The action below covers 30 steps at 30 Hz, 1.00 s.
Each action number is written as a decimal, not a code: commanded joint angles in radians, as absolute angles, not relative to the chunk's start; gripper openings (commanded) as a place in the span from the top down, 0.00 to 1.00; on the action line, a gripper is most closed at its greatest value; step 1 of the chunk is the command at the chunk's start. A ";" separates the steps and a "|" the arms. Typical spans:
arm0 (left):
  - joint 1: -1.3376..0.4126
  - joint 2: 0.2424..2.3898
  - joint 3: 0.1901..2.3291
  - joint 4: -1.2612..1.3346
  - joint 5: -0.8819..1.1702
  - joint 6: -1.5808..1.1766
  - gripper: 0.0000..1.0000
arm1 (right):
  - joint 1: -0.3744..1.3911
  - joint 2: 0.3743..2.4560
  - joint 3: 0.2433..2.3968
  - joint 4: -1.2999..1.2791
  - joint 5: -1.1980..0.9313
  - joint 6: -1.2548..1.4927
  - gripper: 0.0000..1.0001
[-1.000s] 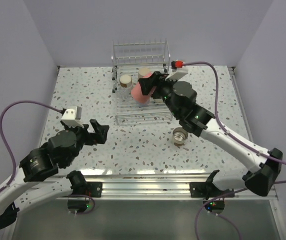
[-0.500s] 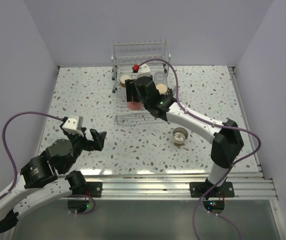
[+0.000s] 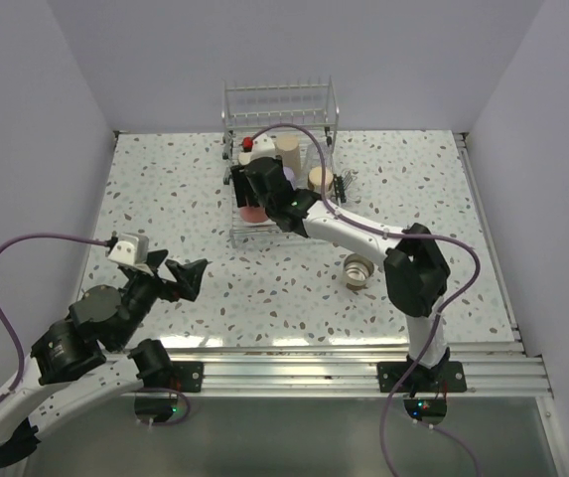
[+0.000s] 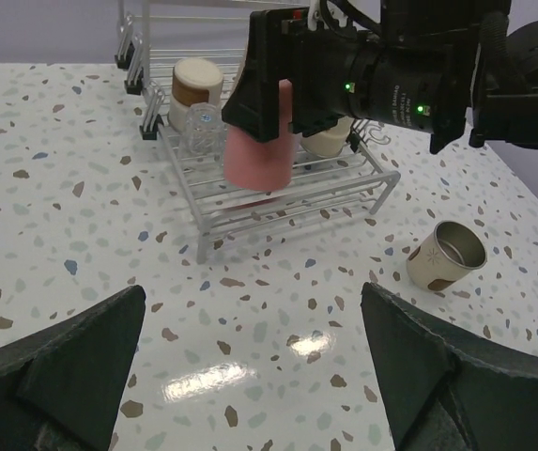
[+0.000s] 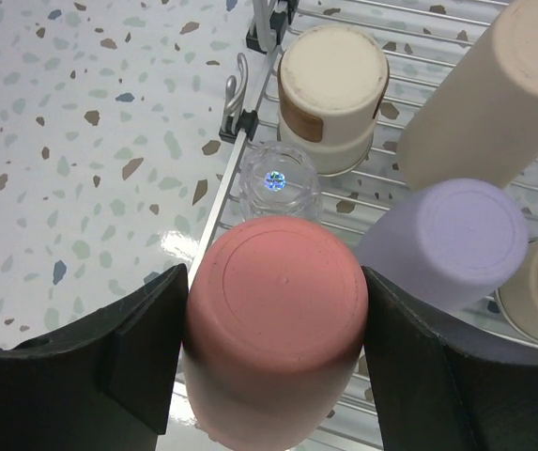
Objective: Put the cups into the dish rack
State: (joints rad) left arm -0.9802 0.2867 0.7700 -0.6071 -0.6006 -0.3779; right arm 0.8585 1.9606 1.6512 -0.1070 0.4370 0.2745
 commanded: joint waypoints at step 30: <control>-0.977 0.284 0.755 -0.549 -0.557 -0.333 0.00 | 0.917 2.131 1.664 0.169 0.701 0.184 1.00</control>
State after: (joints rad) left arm -0.9802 0.2893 0.7547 -0.5919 -0.5678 -0.3550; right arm 0.9161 2.1288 1.6600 0.1215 0.6411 0.1894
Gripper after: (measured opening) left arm 0.998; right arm 0.705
